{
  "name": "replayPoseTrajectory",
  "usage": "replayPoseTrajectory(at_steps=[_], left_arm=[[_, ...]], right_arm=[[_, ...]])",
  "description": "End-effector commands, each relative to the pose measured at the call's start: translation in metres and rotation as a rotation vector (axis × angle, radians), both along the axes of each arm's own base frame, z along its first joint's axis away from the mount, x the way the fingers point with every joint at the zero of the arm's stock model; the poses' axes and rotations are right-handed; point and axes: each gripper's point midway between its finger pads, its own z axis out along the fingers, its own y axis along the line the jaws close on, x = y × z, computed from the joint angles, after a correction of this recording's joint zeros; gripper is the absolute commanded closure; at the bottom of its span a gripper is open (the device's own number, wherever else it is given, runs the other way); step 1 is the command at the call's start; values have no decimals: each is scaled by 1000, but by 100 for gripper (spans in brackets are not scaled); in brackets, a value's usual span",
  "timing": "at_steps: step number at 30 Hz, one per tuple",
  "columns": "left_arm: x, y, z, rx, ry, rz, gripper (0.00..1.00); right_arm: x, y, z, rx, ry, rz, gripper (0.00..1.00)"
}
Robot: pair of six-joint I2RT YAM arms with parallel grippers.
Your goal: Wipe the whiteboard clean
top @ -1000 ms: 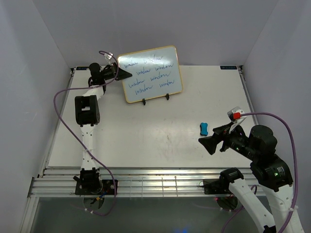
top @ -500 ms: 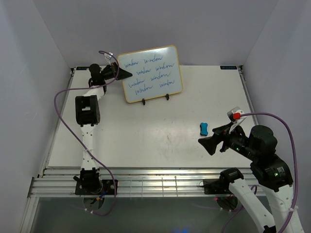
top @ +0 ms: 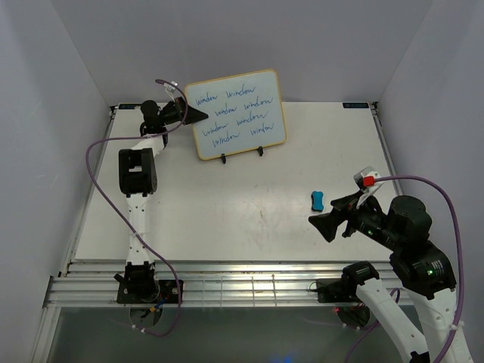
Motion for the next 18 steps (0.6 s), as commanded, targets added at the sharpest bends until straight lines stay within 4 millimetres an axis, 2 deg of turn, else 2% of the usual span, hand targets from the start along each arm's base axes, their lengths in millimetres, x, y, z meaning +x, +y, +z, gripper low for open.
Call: replayPoseTrajectory(at_steps=[1,4,8,11,15,18], left_arm=[[-3,4,123,-17,-322,75,100],[-6,4,143,-24,-361,83,100],[-10,6,180,-39,-418,124,100],[-12,7,197,-51,-438,147,100],[-24,6,230,-70,-476,151,100],[-36,4,247,-82,-455,136,100]], right_arm=[[-4,1,5,1,-29,22,4],[-3,2,4,1,-28,22,5],[-1,2,3,1,-26,24,8],[1,3,0,-3,-20,24,10],[5,2,-5,-12,-17,12,10],[11,2,-9,-16,-7,-7,10]])
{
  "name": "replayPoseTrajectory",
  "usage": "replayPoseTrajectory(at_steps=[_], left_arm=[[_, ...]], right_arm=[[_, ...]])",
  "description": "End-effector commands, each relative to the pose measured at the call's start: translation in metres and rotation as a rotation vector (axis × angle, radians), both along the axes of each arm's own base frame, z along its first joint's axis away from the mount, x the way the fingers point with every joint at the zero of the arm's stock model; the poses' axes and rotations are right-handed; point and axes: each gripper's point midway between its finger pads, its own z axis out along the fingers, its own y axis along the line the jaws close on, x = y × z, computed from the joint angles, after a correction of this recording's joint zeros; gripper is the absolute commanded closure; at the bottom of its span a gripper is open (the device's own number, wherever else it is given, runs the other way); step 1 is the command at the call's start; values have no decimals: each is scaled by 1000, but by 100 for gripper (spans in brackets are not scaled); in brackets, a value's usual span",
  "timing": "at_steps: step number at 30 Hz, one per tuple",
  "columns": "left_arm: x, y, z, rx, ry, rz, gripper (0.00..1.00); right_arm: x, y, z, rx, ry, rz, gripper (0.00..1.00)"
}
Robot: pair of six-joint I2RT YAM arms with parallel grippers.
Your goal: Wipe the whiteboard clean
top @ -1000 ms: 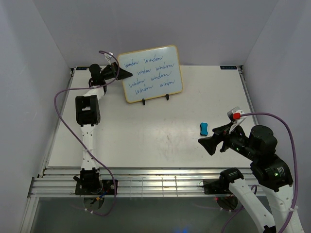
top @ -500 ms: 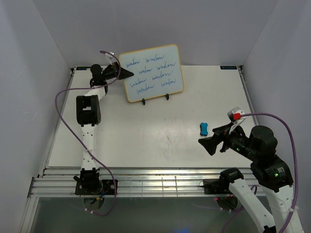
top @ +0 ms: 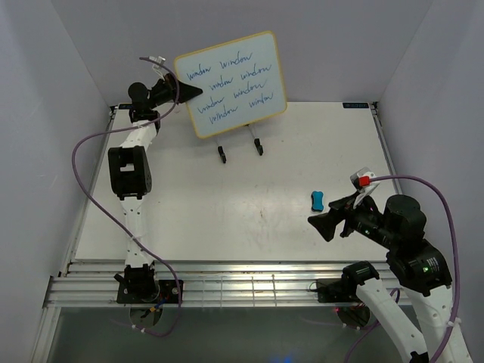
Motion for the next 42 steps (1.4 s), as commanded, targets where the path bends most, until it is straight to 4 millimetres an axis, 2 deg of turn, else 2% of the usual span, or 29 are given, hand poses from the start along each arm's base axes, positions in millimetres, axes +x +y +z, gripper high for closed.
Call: replayPoseTrajectory(at_steps=[1,2,3,4,5,6,7,8,9,10,11,13,14,15,16,18,19,21,22,24,25,27,28,30,31,33,36,40,42], left_arm=[[-52,-1,158,-61,-254,39,100],[-54,0,139,-69,-167,52,100],[-61,0,136,-84,-126,78,100],[-92,-1,169,-100,-156,109,100],[-90,4,128,-103,-57,194,100],[-101,1,125,-96,-36,218,100],[-130,-14,139,-88,-10,218,100],[-138,-14,132,-83,11,261,100],[-152,-18,96,-64,107,273,100],[-165,-22,87,-49,149,281,100],[-193,-33,100,-44,119,265,100],[-217,-48,67,32,195,276,100],[-239,-49,80,35,153,272,100],[-251,-50,76,47,152,273,100],[-267,-52,52,78,214,258,100],[-293,-43,56,97,183,291,100],[-303,-38,33,142,255,312,100],[-326,-30,34,168,226,329,100],[-335,-24,12,223,289,348,100],[-355,-20,11,240,281,341,100],[-365,-17,-2,271,326,336,100],[-377,-13,-16,296,361,342,100],[-386,-11,-21,303,372,339,100],[-396,-9,-33,319,399,327,100],[-402,-10,-39,324,414,314,100],[-414,-13,-46,329,435,266,100],[-424,-17,-39,324,425,207,100],[-426,-12,-40,358,415,230,100],[-428,-14,-42,364,426,210,100]], right_arm=[[11,0,0,-8,-23,-18,10],[15,-1,-2,-12,-15,-33,10],[22,-5,-7,-19,-1,-84,10],[30,-7,-10,-26,13,-114,10],[34,-10,-13,-35,27,-141,10],[41,-15,-16,-53,37,-182,10],[46,-17,-23,-69,79,-213,10],[50,-20,-27,-82,99,-234,10],[55,-27,-24,-95,96,-288,10],[58,-31,-23,-95,105,-320,10],[61,-34,-23,-101,110,-344,10],[68,-49,-15,-113,82,-440,10],[69,-53,-14,-114,84,-466,10],[71,-59,-12,-117,75,-504,10],[71,-60,-13,-120,79,-516,10],[71,-61,-19,-133,98,-515,10],[71,-62,-17,-132,104,-525,10],[69,-58,-5,-86,95,-521,10],[66,-58,11,-41,59,-524,10],[64,-58,51,75,-62,-531,10],[56,-60,60,132,-132,-525,10],[62,-56,46,127,-101,-523,10],[72,-50,14,25,28,-511,10],[79,-42,-14,-86,172,-476,10],[85,-41,-45,-183,298,-476,10],[96,-53,-71,-283,369,-548,10],[108,-64,-92,-359,380,-602,10],[120,-60,-126,-428,478,-595,8],[132,-59,-132,-441,473,-582,6]])
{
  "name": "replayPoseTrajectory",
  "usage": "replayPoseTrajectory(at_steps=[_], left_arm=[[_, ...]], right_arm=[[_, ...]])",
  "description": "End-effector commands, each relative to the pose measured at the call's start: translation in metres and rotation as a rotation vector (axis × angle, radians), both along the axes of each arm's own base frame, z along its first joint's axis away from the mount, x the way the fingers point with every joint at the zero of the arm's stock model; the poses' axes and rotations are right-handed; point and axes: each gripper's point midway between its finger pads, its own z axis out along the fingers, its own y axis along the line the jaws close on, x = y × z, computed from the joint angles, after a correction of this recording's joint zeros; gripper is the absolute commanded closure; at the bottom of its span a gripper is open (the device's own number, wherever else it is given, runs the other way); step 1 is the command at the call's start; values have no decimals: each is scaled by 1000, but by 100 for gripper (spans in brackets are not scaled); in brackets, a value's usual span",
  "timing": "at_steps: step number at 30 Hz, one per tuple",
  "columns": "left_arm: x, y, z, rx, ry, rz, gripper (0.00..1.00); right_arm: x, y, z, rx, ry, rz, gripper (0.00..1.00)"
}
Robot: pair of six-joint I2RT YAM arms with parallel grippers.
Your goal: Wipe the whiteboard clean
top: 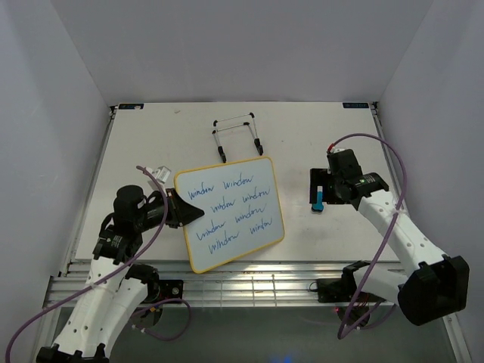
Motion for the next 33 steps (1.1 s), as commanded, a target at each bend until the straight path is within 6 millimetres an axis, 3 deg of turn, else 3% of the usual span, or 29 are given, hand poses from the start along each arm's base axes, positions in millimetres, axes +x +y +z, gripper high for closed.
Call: replayPoseTrajectory(at_steps=[1,6,8,11,16,19,33], left_arm=[[-7,0,4,41,-34,-53,100],[-13,2,-8,85,31,-78,100],[-12,10,-13,131,48,-46,100],[-16,13,-16,151,61,-37,100],[-18,14,-31,159,117,-37,100],[-17,13,-35,161,141,-38,100],[-12,19,-36,187,152,7,100]], right_arm=[[26,-5,-8,-31,-15,-7,4],[50,8,-33,27,56,84,1],[57,4,-47,15,89,78,0],[65,7,-60,22,122,87,10],[75,7,-73,9,135,81,17],[78,7,-80,1,158,82,26],[71,4,-102,-7,206,54,41]])
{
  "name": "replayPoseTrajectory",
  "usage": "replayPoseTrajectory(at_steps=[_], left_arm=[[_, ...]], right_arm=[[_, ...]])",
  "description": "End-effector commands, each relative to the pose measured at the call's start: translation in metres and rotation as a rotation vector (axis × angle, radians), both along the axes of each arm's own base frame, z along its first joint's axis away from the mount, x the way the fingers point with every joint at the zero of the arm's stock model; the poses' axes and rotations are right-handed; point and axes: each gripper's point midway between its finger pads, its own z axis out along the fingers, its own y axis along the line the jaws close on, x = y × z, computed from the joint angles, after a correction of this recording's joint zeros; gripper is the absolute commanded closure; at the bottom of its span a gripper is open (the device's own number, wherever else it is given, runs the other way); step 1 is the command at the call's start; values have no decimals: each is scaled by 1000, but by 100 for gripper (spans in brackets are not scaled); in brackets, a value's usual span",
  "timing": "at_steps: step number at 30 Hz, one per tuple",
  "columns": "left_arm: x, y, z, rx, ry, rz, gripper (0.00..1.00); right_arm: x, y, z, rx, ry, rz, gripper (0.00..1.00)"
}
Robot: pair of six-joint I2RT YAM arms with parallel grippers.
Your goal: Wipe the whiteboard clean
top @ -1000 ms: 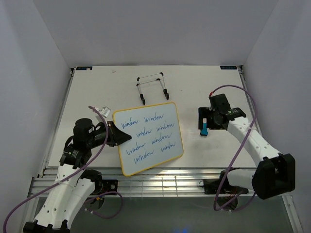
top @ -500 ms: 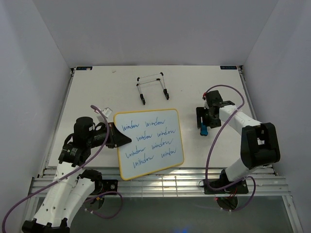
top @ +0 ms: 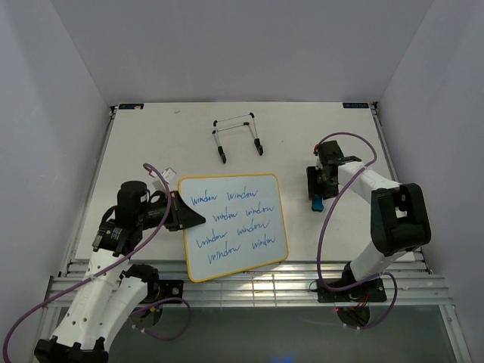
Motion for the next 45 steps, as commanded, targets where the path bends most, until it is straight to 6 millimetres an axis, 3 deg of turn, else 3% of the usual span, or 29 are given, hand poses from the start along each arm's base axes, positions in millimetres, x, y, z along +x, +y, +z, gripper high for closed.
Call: replayPoseTrajectory(at_steps=[1,23,27,31,37,40,43,45], left_arm=[[10,24,-27,176,-24,77,100],[30,26,-33,213,20,121,100],[29,26,-32,211,13,119,100],[29,27,-33,214,15,126,100],[29,25,-35,212,26,113,100],[28,25,-35,209,25,109,100],[28,24,-35,205,26,107,100],[28,23,-36,203,30,103,100]], right_arm=[[8,2,0,12,-31,-5,44],[-2,-3,-11,-11,3,-23,51],[-2,-3,-12,-7,4,-22,57],[-3,-4,-6,-7,-10,-26,62],[1,-1,13,15,-57,-21,61],[-1,7,22,63,-71,-1,68],[-3,37,46,199,-135,66,69],[-15,75,72,296,-194,175,69]])
